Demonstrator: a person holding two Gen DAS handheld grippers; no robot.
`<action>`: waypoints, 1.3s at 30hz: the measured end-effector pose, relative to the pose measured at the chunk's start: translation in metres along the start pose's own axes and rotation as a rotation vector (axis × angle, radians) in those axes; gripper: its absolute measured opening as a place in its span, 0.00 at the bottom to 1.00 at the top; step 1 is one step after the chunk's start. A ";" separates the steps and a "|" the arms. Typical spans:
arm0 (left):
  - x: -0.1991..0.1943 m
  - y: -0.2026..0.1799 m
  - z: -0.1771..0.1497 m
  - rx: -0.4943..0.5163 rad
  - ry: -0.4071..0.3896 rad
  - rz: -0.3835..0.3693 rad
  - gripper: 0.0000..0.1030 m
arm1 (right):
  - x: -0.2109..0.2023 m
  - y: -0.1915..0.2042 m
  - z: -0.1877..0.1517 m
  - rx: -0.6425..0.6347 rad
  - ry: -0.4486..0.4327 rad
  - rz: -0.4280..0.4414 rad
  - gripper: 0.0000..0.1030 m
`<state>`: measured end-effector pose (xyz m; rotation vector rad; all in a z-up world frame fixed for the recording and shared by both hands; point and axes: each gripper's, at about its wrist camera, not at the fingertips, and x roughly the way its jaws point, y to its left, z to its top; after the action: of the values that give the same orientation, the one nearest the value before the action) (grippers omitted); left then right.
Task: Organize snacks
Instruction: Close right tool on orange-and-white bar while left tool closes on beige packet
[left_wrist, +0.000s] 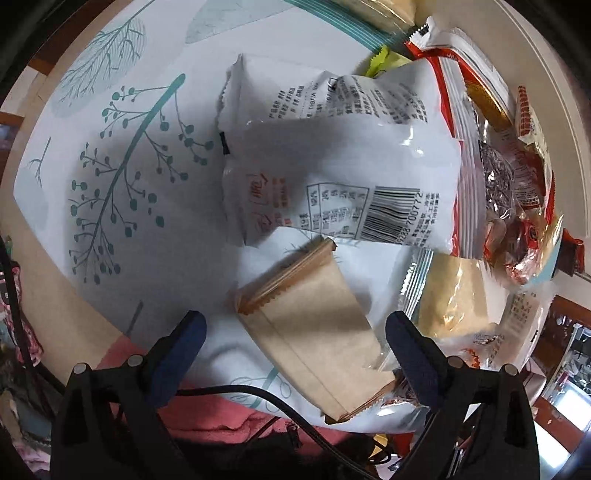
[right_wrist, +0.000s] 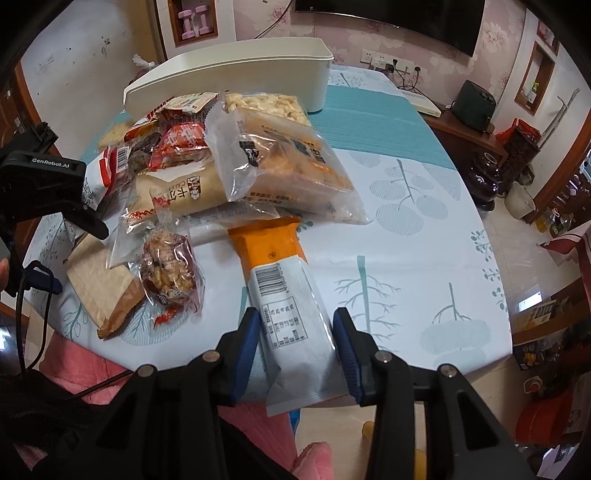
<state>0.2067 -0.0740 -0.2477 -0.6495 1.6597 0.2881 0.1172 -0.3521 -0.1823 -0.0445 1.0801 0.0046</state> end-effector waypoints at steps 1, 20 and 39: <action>-0.004 -0.006 0.002 0.002 -0.001 0.011 0.94 | 0.001 0.000 0.000 0.000 0.002 0.000 0.40; 0.006 -0.071 -0.030 0.032 -0.025 0.148 0.75 | -0.006 -0.012 0.002 0.044 -0.024 -0.004 0.38; -0.015 -0.039 -0.030 0.018 -0.018 -0.089 0.25 | -0.016 -0.001 -0.001 0.032 -0.048 -0.018 0.35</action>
<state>0.2054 -0.1179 -0.2205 -0.7030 1.6095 0.2143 0.1089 -0.3525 -0.1681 -0.0251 1.0311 -0.0275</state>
